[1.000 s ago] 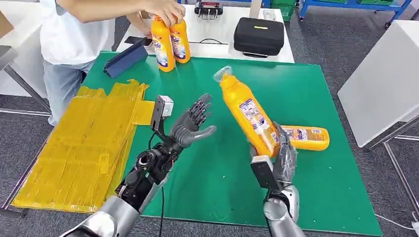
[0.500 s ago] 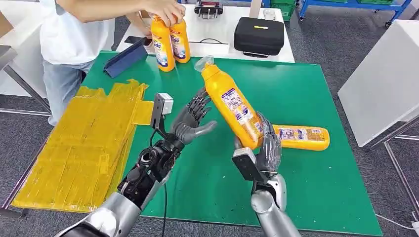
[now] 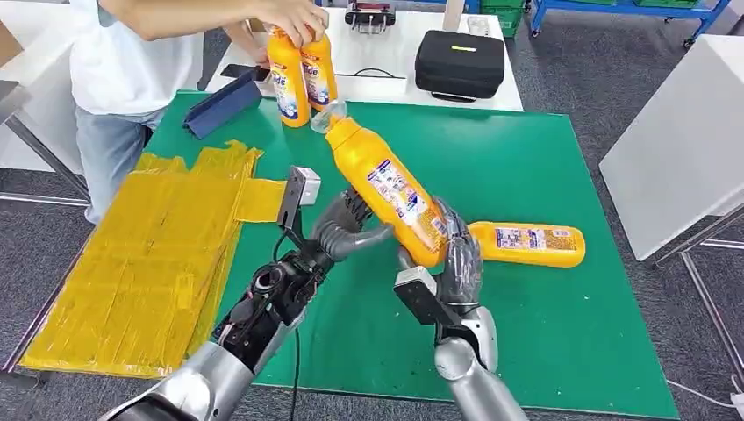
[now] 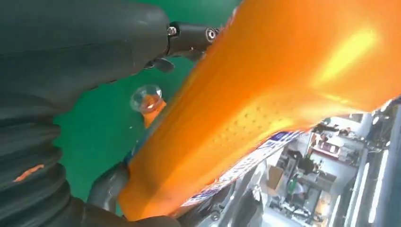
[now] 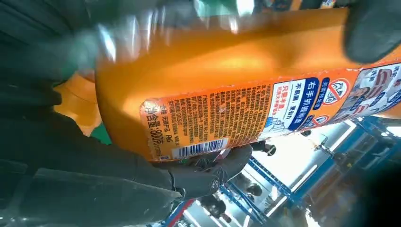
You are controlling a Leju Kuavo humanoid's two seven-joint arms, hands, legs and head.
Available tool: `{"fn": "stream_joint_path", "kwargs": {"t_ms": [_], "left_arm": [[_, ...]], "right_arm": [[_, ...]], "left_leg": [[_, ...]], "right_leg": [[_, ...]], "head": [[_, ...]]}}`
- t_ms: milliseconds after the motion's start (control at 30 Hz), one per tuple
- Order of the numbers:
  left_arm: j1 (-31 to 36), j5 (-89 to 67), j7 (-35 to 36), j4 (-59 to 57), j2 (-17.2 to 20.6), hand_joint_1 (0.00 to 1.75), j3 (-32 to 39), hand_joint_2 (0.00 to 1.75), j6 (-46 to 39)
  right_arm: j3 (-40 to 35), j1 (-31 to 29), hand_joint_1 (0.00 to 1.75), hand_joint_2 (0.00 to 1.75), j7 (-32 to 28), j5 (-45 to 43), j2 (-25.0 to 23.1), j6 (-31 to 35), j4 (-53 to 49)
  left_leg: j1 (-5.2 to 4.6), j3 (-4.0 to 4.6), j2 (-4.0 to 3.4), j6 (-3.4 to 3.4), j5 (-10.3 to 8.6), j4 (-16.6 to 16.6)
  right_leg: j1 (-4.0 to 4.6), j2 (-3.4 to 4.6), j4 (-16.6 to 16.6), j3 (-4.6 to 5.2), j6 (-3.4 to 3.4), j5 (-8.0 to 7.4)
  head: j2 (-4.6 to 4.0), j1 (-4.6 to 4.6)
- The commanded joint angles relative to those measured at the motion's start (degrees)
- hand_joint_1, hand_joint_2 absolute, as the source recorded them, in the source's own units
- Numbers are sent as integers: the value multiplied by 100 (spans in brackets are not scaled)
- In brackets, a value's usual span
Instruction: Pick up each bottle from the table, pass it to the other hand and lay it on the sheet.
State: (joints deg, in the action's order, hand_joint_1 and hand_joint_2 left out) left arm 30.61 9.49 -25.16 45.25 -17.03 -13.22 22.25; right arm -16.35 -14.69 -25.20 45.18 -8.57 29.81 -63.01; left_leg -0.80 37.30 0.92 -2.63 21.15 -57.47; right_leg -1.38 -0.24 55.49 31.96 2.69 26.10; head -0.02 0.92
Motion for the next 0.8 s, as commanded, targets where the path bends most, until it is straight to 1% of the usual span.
{"fn": "stream_joint_path", "kwargs": {"t_ms": [33, 67, 100, 133, 233, 267, 300, 333, 367, 400, 500, 567, 600, 633, 667, 700, 733, 767, 800], "left_arm": [[585, 528, 211, -869, -125, 0, 111, 175, -514], [634, 586, 222, -947, -128, 0, 163, 175, -618], [687, 640, 225, -1032, -129, 0, 216, 175, -744], [714, 660, 215, -1063, -115, 0, 232, 175, -794], [714, 660, 215, -1063, -115, 0, 232, 175, -794], [716, 662, 213, -1063, -103, 0, 234, 175, -789], [723, 694, 216, -1087, -101, 0, 252, 175, -779], [741, 743, 227, -1135, -91, 0, 257, 175, -753], [754, 811, 253, -1177, -90, 0, 275, 175, -729], [765, 866, 272, -1203, -85, 0, 280, 175, -694], [767, 1063, 344, -1195, -89, 0, 311, 175, -553], [754, 1201, 420, -1150, -88, 0, 306, 175, -490], [754, 1221, 433, -1142, -83, 0, 301, 175, -468], [737, 1247, 432, -1119, -88, 0, 313, 175, -491], [717, 1321, 465, -1092, -90, 0, 319, 175, -400], [699, 1343, 453, -1070, -78, 0, 310, 175, -347], [648, 1317, 379, -1001, -55, 148, 262, 175, -431], [632, 1319, 357, -972, -38, 175, 234, 175, -379], [602, 1230, 255, -903, -2, 175, 148, 175, -390]], "right_arm": [[-322, 89, 175, 175, 130, 239, 23, 34, -222], [-344, 96, 175, 175, 138, 275, 22, 59, -238], [-380, 79, 175, 175, 152, 285, 24, 47, -220], [-402, 65, 175, 175, 152, 281, 20, 36, -214], [-402, 65, 175, 175, 152, 281, 20, 36, -214], [-407, 57, 175, 175, 152, 282, 11, 34, -214], [-422, 40, 175, 175, 154, 281, 6, 17, -187], [-456, 16, 175, 175, 141, 276, 3, 1, -160], [-479, -2, 175, 175, 133, 264, 5, -7, -132], [-497, -17, 175, 175, 130, 250, 1, -15, -104], [-536, -37, 175, 175, 122, 208, 2, -14, 2], [-561, -58, 175, 175, 107, 176, -2, -12, 86], [-569, -66, 175, 175, 107, 176, -2, -20, 105], [-571, -75, 175, 175, 110, 173, -16, -28, 122], [-578, -83, 175, 175, 110, 174, -16, -44, 128], [-579, -86, 175, 175, 109, 177, -16, -49, 130], [-562, -80, 175, 175, 110, 184, -19, -50, 123], [-559, -79, 175, 175, 109, 191, -11, -49, 122], [-543, -78, 175, 175, 101, 195, -3, -51, 122]], "left_leg": [[10, -19, 3, 18, 13, -5], [7, -12, 0, 12, 7, -1], [10, -26, -4, 21, 16, -4], [8, -13, -1, 15, 8, -3], [9, -18, -7, 16, 12, -3], [17, -47, -17, 32, 29, -9], [8, -13, -5, 14, 9, -2], [12, -29, -11, 22, 20, -6], [9, -20, -11, 18, 14, -3], [11, -33, -15, 24, 22, -6], [12, -29, -16, 23, 20, -5], [16, -46, -20, 31, 27, -4], [10, -23, -15, 19, 15, -3], [12, -34, -19, 25, 22, -4], [7, -14, -11, 15, 10, -1], [15, -45, -23, 32, 28, -6], [12, -28, -16, 22, 19, -4], [13, -35, -21, 25, 22, -5], [5, -13, -12, 13, 9, 1]], "right_leg": [[10, -7, -3, -26, -16, 13], [8, -3, -5, -16, -11, 6], [11, 0, -4, -31, -18, 12], [9, -3, -4, -18, -12, 7], [10, 3, -4, -22, -13, 7], [19, 10, -8, -54, -27, 20], [9, 1, -5, -18, -11, 6], [13, 6, -5, -35, -18, 14], [10, 7, -5, -24, -14, 8], [12, 10, -5, -38, -20, 15], [13, 11, -4, -34, -19, 12], [17, 13, -10, -53, -26, 17], [11, 12, -5, -27, -16, 8], [13, 14, -6, -39, -21, 13], [8, 8, -4, -17, -12, 5], [17, 17, -7, -50, -27, 17], [13, 12, -6, -33, -19, 10], [15, 16, -7, -39, -21, 12], [6, 9, -5, -16, -11, 3]], "head": [[0, 2], [0, 2], [0, 2], [0, 2], [0, 4], [0, 2], [0, 2], [0, 2], [0, 2], [0, 0], [0, 2], [0, 2], [0, 2], [0, 0], [0, 4], [0, 0], [0, 2], [0, 2], [0, 2]]}}
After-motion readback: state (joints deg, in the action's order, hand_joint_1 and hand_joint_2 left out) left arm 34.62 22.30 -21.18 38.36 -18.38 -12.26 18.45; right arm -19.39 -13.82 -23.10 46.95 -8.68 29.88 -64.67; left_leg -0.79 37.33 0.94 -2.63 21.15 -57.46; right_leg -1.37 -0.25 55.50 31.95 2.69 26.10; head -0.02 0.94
